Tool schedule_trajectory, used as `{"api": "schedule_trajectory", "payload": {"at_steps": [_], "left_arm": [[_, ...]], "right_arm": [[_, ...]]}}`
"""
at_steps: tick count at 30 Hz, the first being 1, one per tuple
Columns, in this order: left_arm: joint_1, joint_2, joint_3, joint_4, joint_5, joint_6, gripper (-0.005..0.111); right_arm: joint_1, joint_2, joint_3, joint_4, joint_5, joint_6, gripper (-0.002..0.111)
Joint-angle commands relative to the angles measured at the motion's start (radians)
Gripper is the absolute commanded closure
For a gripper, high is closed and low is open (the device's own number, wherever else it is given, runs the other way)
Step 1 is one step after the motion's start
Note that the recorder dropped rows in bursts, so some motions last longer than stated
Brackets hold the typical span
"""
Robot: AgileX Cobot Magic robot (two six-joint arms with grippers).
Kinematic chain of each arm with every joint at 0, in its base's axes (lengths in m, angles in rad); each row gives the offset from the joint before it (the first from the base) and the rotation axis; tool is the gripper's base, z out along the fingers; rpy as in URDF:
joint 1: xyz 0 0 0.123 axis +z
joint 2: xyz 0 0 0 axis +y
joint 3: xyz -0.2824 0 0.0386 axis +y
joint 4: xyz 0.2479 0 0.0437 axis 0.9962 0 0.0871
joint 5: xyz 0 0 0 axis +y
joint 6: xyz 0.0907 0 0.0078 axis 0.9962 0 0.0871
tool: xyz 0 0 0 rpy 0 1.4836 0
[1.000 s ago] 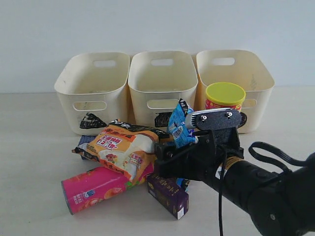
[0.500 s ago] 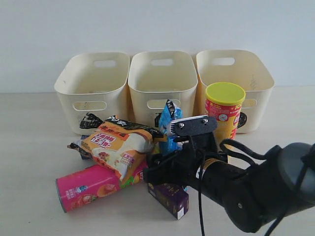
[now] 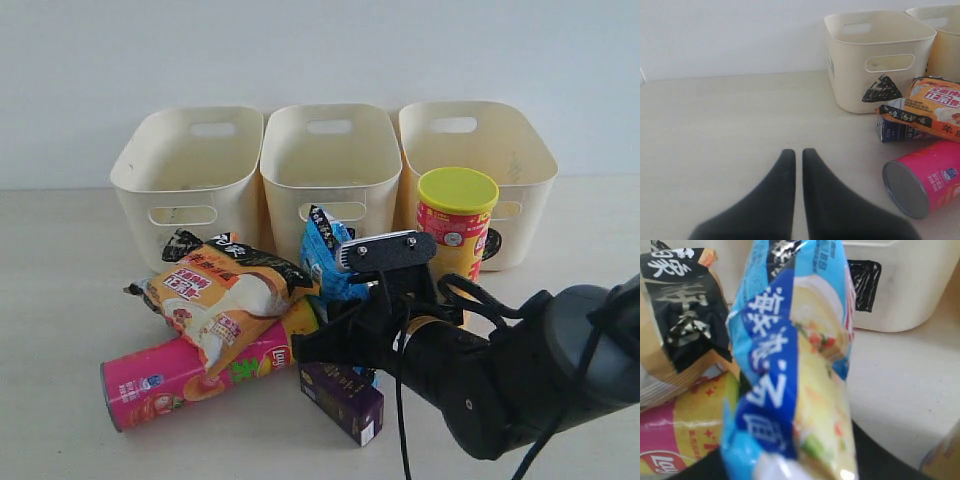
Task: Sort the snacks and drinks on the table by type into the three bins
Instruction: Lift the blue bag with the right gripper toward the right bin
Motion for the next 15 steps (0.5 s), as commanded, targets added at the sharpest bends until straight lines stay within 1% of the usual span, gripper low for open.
{"api": "schedule_trajectory", "payload": {"at_steps": [1,10,15], "left_arm": [[0.002,-0.004,-0.003,0.0,-0.004,0.0,0.102],[0.002,-0.004,-0.003,0.0,-0.004,0.0,0.102],[0.002,-0.004,-0.003,0.0,-0.004,0.0,0.102]], "right_arm": [[0.0,0.002,-0.003,0.001,0.001,-0.008,0.109],[0.0,-0.091,-0.001,0.003,0.021,-0.014,0.109],[0.0,-0.168,-0.001,0.045,0.066,-0.087,0.109]]}}
